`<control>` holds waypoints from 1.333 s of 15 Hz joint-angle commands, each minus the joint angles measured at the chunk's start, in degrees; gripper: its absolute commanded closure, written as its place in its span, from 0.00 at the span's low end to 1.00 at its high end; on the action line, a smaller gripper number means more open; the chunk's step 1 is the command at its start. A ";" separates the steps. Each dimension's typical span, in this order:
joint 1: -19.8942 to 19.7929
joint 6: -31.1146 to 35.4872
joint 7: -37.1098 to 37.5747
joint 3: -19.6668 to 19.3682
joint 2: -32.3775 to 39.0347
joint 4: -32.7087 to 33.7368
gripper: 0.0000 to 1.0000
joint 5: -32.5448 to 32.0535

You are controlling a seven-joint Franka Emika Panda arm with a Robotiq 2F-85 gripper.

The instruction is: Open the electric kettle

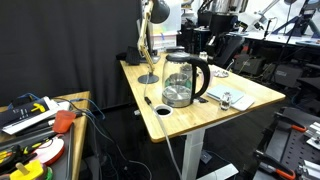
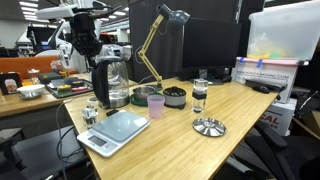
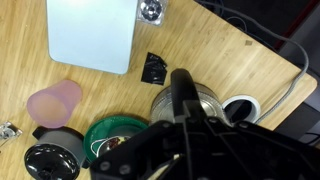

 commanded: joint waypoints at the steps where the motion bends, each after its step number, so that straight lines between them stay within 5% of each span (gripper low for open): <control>1: -0.14 1.28 -0.11 0.32 3.32 0.25 1.00 0.94; 8: -0.82 3.96 -1.05 -0.79 10.25 3.12 1.00 4.55; 20: -0.80 1.06 -0.18 -1.39 -7.15 -0.07 1.00 7.74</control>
